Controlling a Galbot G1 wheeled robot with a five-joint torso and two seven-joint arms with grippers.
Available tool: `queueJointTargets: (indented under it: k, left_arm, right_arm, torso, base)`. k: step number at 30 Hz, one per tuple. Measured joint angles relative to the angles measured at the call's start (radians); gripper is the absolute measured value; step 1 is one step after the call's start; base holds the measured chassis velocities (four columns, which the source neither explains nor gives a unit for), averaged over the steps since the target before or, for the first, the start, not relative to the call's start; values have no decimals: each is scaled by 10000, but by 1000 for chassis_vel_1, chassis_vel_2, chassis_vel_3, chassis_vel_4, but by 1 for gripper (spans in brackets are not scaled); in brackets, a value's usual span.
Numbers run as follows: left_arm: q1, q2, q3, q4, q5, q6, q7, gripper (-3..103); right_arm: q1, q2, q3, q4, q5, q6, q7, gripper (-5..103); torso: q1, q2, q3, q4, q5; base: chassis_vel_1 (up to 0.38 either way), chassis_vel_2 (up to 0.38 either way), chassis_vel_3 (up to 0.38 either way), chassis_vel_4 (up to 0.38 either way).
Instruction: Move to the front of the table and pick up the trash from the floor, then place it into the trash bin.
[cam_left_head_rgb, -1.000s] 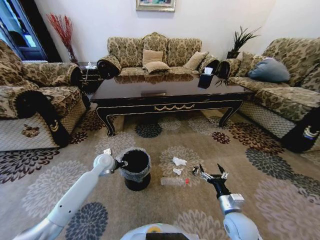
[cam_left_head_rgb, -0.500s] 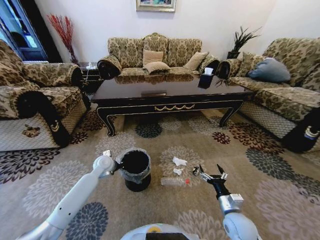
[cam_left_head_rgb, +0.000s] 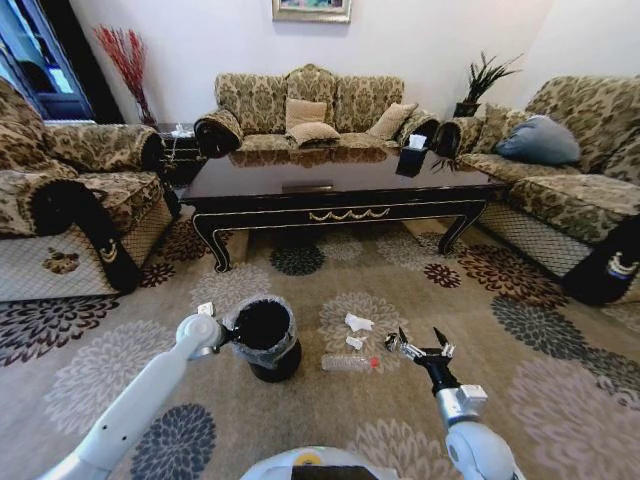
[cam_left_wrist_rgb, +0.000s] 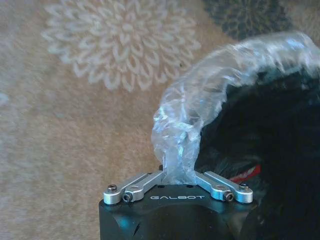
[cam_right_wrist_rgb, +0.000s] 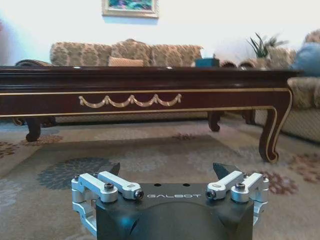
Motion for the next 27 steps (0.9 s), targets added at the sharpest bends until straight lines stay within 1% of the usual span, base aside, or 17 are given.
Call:
queueJointTargets:
  k: [1, 2, 3, 5, 8, 9, 13, 14, 16, 17, 19, 20, 23, 24, 27]
  left_arm:
    - [238, 186, -248, -226, -60, 0, -68, 0]
    - [372, 277, -389, -306, -80, 0, -79, 0]
    - [372, 277, -389, -306, -80, 0, -79, 0]
    - [645, 463, -700, -406, -106, 4, -109, 0]
    - [1279, 788, -1359, -703, -198, 3, -112, 0]
    - [1279, 788, -1359, -703, -198, 3, -112, 0]
    - [2216, 982, -2233, -1168, -329, 3, -108, 0]
    - [2216, 982, -2233, -1168, -329, 3, -108, 0]
    - [2587, 1025, -2537, -1359, -336, 3, -105, 0]
    - [2962, 1040, -2811, -1553, -336, 1, -106, 0]
    - [3372, 1042, -3081, -1791, -337, 1, -103, 0]
    - [3372, 1042, -3081, -1791, -337, 1, -103, 0]
    - [3761, 1030, -3324, -2003, -283, 0, -52, 0]
    - [3761, 1030, -3324, -2003, -283, 0, -52, 0]
    - [3962, 974, -3407, -2145, -182, -4, -46, 0]
  right_arm:
    - [116, -55, -84, -44, 230, -276, 171, 100]
    - [193, -84, -150, -88, 331, -447, 270, 100]
    - [193, -84, -150, -88, 331, -447, 270, 100]
    - [444, -166, -358, -271, 581, -871, 552, 100]
    - [1122, -297, -877, -738, 1069, -1767, 1214, 100]
    - [1122, -297, -877, -738, 1069, -1767, 1214, 100]
    - [2406, -214, -1734, -1602, 1991, -2755, 2384, 100]
    - [2406, -214, -1734, -1602, 1991, -2755, 2384, 100]
    - [2964, -84, -2039, -2037, 2132, -2965, 2749, 100]
    - [3456, 44, -2361, -2529, 2250, -3146, 3037, 100]
    - [4153, 180, -2681, -3340, 2218, -3403, 3428, 100]
    - [4153, 180, -2681, -3340, 2218, -3403, 3428, 100]
    - [5153, 439, -3023, -4767, 1949, -3676, 3920, 100]
    - [5153, 439, -3023, -4767, 1949, -3676, 3920, 100]
    - [5989, 671, -3197, -5965, 1777, -3714, 4146, 100]
  torso:
    - [0, 0, 0, 0, -5]
    - [0, 0, 0, 0, -4]
    - [0, 0, 0, 0, -4]
    - [0, -1, 0, 3, -2]
    - [0, -1, -1, 5, 0]
    - [0, -1, -1, 5, 0]
    - [0, 0, -1, 3, 0]
    - [0, 0, -1, 3, 0]
    - [0, 0, -2, 5, 0]
    - [0, 0, -2, 6, 2]
    - [0, 0, -2, 7, 0]
    - [0, 0, -2, 7, 0]
    - [0, 0, -1, 4, 4]
    - [0, 0, -1, 4, 4]
    - [0, 0, 0, 5, 0]
  base:
    - [0, 0, 0, 0]
    - [0, 0, 0, 0]
    - [0, 0, 0, 0]
    - [0, 0, 0, 0]
    - [0, 0, 0, 0]
    - [0, 0, 0, 0]
    - [0, 0, 0, 0]
    - [0, 0, 0, 0]
    - [0, 0, 0, 0]
    - [0, 0, 0, 0]
    - [0, 0, 0, 0]
    - [0, 0, 0, 0]
    - [0, 0, 0, 0]
    - [0, 0, 0, 0]
    - [0, 0, 0, 0]
